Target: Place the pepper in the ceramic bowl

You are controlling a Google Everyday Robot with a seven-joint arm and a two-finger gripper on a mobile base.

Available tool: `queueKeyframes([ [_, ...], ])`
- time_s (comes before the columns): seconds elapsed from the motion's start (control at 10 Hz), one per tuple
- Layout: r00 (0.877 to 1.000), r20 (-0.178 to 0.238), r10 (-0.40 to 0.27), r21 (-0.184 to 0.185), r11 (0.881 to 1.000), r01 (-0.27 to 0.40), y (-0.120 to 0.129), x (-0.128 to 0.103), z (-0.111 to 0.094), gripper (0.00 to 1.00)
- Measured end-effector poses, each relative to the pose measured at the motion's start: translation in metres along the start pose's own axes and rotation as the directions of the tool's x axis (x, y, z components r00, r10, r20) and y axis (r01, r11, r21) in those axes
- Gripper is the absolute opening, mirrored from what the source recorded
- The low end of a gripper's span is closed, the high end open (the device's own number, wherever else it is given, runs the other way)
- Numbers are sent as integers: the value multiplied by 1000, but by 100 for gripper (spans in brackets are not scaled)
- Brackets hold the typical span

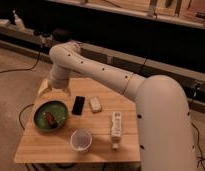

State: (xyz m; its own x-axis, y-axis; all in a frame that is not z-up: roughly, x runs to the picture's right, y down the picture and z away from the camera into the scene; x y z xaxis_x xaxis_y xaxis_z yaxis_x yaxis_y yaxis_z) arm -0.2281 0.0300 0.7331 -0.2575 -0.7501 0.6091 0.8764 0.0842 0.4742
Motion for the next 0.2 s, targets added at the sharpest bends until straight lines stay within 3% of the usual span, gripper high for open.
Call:
queueKeyframes([
  [0.2,1000,-1,2,0,1000,-2,1,0,0,80],
])
